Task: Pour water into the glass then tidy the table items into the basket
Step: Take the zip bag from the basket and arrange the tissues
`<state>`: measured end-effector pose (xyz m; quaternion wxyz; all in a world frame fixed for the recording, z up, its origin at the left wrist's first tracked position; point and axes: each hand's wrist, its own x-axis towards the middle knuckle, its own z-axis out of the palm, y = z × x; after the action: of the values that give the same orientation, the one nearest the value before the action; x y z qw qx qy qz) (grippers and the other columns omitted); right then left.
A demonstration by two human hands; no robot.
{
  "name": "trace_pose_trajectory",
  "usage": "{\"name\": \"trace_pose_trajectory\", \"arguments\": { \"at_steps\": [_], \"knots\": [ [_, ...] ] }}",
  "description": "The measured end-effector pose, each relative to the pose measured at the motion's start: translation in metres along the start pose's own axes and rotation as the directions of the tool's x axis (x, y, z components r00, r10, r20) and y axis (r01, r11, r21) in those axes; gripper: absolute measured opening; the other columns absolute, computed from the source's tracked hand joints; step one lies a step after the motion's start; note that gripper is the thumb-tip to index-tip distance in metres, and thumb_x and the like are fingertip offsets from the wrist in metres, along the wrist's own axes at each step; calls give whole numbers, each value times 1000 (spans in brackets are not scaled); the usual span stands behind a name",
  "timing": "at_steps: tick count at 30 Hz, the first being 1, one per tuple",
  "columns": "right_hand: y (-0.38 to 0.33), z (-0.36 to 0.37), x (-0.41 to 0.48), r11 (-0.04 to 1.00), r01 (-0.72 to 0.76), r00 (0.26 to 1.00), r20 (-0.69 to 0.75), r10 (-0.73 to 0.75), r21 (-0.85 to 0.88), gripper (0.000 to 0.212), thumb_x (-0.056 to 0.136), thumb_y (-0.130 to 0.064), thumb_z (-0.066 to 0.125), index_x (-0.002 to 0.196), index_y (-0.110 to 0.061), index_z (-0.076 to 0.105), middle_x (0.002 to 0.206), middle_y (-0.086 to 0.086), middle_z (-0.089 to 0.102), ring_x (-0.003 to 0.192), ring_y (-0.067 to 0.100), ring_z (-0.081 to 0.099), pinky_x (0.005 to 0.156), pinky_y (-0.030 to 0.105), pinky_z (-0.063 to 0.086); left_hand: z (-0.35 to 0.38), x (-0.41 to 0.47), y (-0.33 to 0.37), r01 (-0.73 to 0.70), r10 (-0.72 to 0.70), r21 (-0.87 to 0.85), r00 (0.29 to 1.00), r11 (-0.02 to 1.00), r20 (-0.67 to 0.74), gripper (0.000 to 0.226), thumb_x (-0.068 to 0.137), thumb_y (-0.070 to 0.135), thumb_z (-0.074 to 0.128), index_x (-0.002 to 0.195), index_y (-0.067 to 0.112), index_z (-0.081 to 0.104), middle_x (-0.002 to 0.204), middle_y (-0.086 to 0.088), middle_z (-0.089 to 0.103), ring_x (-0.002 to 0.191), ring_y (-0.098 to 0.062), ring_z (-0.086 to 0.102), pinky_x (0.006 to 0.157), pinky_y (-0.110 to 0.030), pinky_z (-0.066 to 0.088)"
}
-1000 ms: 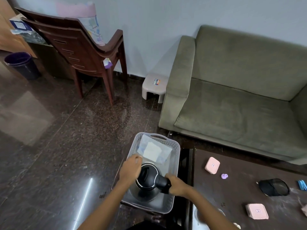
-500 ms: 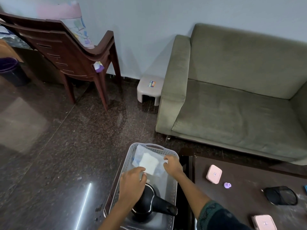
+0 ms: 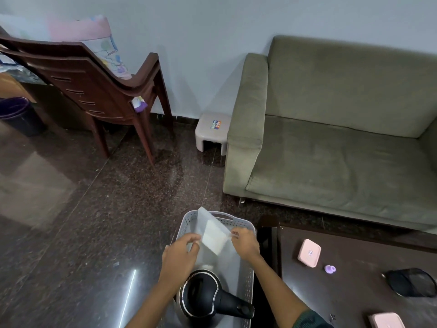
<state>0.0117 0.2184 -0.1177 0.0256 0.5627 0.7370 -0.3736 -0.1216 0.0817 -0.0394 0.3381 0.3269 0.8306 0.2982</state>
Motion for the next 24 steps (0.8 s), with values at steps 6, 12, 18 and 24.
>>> {"name": "trace_pose_trajectory", "arguments": {
  "at_steps": [6,12,18,24],
  "knots": [
    [-7,-53,-53,936,149,975,-207,-85,318,18,79,2,59,89,-5,73,78,3,68,75,14,62,61,18,43,-4,5,32,-35,35,-56,999,998,4,23,91,17,51,108,19,66,115,1,67,110,-17,59,95,-29,42],
    [-8,-95,-130,776,257,953,-286,-103,576,25,81,5,63,74,-18,69,73,-7,68,62,-9,57,65,11,43,3,-20,68,40,-19,-413,998,910,54,43,90,18,58,130,14,46,120,-6,56,110,-23,53,87,-22,43],
    [7,-127,-212,573,280,954,-291,-74,770,19,86,1,60,79,-13,70,75,-4,70,70,3,61,65,12,47,27,-60,89,373,44,-741,878,558,476,36,88,20,61,122,9,57,111,-8,70,95,-24,69,88,-43,52],
    [58,-160,-253,290,72,992,-98,77,954,36,96,-28,43,81,-10,70,82,14,66,76,22,59,73,31,48,76,-105,118,483,225,-745,748,460,624,42,84,12,60,125,11,55,124,-13,64,113,-29,61,91,-40,53]
  ]
}}
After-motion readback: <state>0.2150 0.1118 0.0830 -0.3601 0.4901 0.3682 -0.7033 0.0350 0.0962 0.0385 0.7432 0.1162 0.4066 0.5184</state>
